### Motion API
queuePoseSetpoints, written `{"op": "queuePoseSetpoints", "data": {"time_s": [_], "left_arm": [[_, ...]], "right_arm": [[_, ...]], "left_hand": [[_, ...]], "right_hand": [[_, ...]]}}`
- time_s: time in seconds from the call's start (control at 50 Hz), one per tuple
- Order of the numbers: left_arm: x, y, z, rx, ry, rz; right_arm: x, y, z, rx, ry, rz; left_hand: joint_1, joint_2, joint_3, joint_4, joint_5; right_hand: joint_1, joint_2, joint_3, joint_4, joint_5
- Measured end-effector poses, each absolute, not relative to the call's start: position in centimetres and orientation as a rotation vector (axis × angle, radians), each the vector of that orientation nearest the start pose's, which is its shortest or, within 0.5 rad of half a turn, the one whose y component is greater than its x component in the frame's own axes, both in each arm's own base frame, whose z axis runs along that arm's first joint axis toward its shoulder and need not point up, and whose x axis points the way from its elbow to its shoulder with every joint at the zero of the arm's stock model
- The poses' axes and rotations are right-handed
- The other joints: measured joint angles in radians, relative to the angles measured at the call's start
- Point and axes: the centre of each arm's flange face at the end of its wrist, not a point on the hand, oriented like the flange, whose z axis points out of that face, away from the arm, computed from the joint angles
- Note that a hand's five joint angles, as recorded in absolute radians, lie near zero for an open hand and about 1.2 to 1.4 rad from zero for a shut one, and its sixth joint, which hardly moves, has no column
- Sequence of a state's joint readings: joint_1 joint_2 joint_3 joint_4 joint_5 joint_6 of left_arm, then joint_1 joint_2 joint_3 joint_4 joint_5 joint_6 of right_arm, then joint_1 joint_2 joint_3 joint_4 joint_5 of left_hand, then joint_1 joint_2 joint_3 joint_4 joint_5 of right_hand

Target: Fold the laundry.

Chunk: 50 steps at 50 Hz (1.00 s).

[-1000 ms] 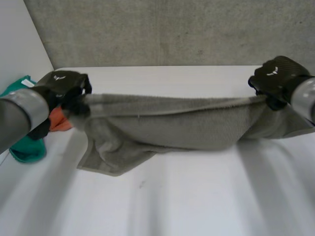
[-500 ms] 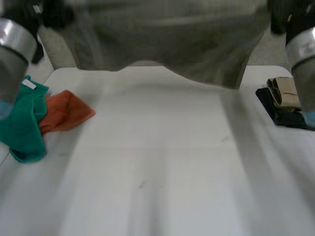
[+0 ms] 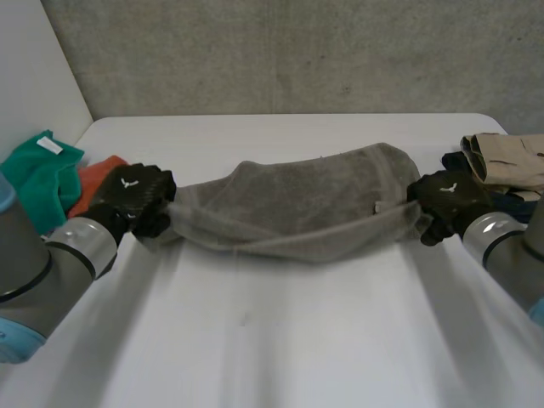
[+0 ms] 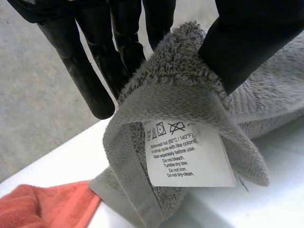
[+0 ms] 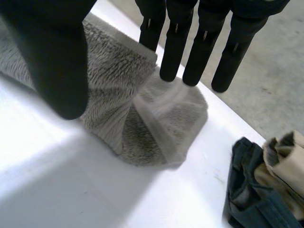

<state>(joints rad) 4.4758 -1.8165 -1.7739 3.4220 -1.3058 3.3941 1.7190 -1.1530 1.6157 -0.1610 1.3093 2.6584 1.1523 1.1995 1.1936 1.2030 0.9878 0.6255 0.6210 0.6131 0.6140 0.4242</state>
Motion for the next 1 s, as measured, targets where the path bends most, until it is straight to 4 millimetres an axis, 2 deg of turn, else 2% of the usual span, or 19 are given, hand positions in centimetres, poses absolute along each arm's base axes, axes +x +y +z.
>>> {"op": "queuePoseSetpoints", "data": {"time_s": [0.14, 0.24, 0.28, 0.34, 0.44, 0.48, 0.52, 0.58, 0.62, 0.72, 0.82, 1.0], "left_arm": [[-22.1, -27.9, 21.8, 0.825, 2.373, -2.208], [-21.8, -27.9, 22.2, 0.794, 2.385, -2.220], [-21.7, -27.9, 22.1, 0.785, 2.397, -2.215], [-21.6, -27.8, 21.7, 0.777, 2.415, -2.202], [-21.4, -27.7, 21.2, 0.774, 2.440, -2.180], [-21.3, -27.6, 20.9, 0.773, 2.450, -2.169], [-21.2, -27.6, 20.7, 0.773, 2.459, -2.160], [-21.0, -27.5, 20.5, 0.775, 2.469, -2.149], [-21.0, -27.4, 20.4, 0.779, 2.476, -2.144], [-20.9, -27.3, 20.2, 0.791, 2.489, -2.139], [-20.8, -27.2, 20.1, 0.796, 2.496, -2.137], [-20.8, -27.2, 20.2, 0.795, 2.495, -2.141]], "right_arm": [[18.4, -33.3, 19.0, -0.844, 2.333, -1.794], [17.3, -33.7, 20.0, -0.879, 2.355, -1.742], [17.0, -33.9, 20.3, -0.944, 2.358, -1.741], [16.8, -34.3, 20.9, -1.104, 2.340, -1.775], [17.1, -34.9, 21.5, -1.438, 2.233, -1.870], [17.2, -35.2, 21.7, -1.606, 2.158, -1.918], [17.3, -35.7, 21.8, -1.755, 2.084, -1.961], [17.5, -36.4, 21.8, -1.893, 2.007, -2.003], [17.6, -36.9, 21.9, -1.943, 1.967, -2.022], [18.7, -37.4, 21.5, -1.979, 1.882, -2.003], [20.6, -36.8, 20.4, -2.004, 1.787, -1.915], [23.3, -36.0, 17.1, -2.146, 1.708, -1.745]], "left_hand": [[0.000, 0.000, 0.000, 0.000, 0.000], [0.000, 0.000, 0.000, 0.000, 0.000], [0.000, 0.000, 0.000, 0.000, 0.000], [0.000, 0.000, 0.000, 0.000, 0.000], [0.000, 0.000, 0.000, 0.000, 0.000], [0.000, 0.000, 0.000, 0.000, 0.000], [0.000, 0.000, 0.000, 0.000, 0.000], [0.000, 0.000, 0.000, 0.000, 0.000], [0.000, 0.000, 0.000, 0.000, 0.000], [0.000, 0.000, 0.000, 0.000, 0.000], [0.000, 0.000, 0.000, 0.000, 0.000], [0.000, 0.000, 0.000, 0.000, 0.000]], "right_hand": [[-0.091, -0.095, -0.092, -0.094, -0.099], [-0.087, -0.093, -0.087, -0.089, -0.081], [-0.085, -0.090, -0.080, -0.079, -0.064], [0.068, 0.070, 0.080, 0.079, 0.099], [0.145, 0.148, 0.155, 0.154, 0.169], [0.129, 0.134, 0.141, 0.141, 0.155], [-0.025, -0.021, -0.016, -0.007, 0.000], [-0.164, -0.160, -0.155, -0.155, -0.157], [-0.184, -0.177, -0.176, -0.181, -0.184], [-0.200, -0.179, -0.185, -0.201, -0.205], [-0.200, -0.179, -0.185, -0.201, -0.206], [-0.200, -0.179, -0.185, -0.201, -0.205]]}}
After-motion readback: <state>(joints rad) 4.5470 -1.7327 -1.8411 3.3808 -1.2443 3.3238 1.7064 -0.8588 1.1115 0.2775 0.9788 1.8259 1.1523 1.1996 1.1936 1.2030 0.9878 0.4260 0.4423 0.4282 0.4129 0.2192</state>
